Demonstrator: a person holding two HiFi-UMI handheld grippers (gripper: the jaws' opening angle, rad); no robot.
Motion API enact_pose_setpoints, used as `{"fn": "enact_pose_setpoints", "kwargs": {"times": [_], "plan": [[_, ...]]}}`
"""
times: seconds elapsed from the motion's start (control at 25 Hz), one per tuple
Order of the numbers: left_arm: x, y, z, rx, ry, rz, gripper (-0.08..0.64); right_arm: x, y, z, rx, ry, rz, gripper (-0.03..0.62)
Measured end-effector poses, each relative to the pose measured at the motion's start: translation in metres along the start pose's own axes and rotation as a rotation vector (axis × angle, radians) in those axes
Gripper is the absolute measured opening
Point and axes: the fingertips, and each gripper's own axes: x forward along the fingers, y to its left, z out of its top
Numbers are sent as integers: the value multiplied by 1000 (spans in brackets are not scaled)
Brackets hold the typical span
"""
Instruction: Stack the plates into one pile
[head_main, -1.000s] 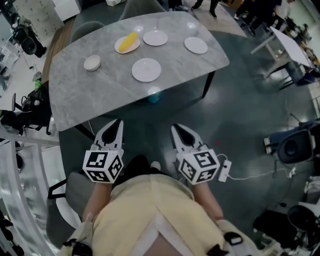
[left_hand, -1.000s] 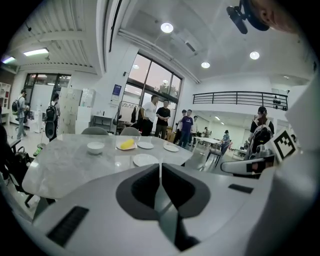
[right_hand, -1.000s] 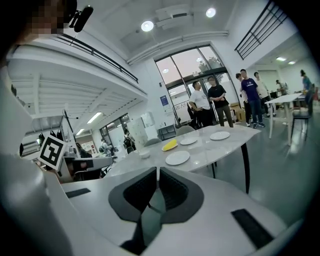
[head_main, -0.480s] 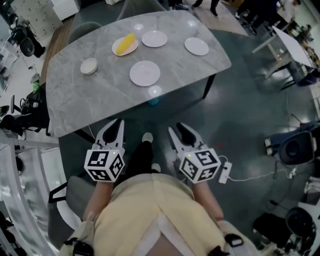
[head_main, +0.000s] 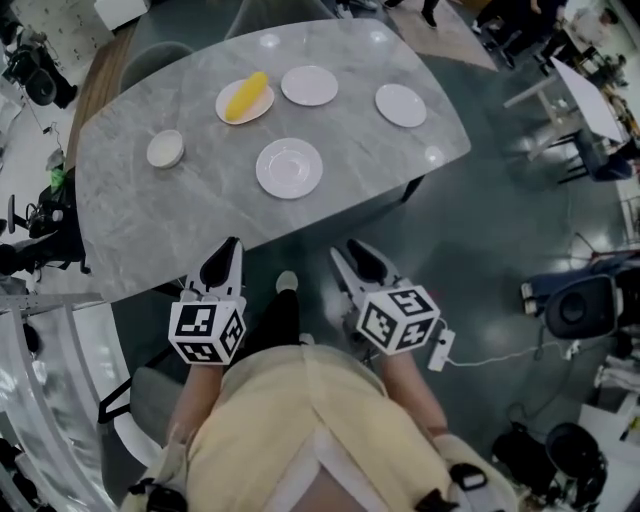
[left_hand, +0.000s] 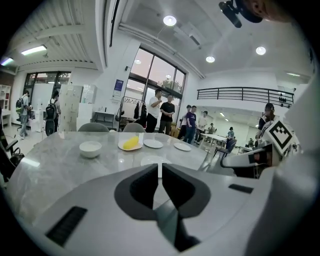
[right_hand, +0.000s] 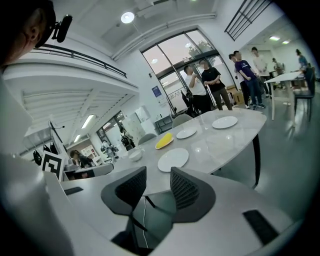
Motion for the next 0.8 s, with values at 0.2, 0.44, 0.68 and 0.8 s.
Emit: {"fn": "enact_pose_setpoints", "kwargs": {"times": [0.2, 0.44, 0.68, 0.8], "plan": [[34, 26, 7, -9, 40, -15, 5, 41, -13, 13, 36, 47, -18, 130], [71, 57, 15, -11, 72, -12, 5, 89, -29, 24, 71, 101, -19, 130], [97, 87, 24, -15, 98, -16, 5, 138, -48, 30, 106, 176, -29, 130], [103, 100, 23, -13, 114, -15, 5, 158, -56, 31, 122, 200, -37, 131]]}}
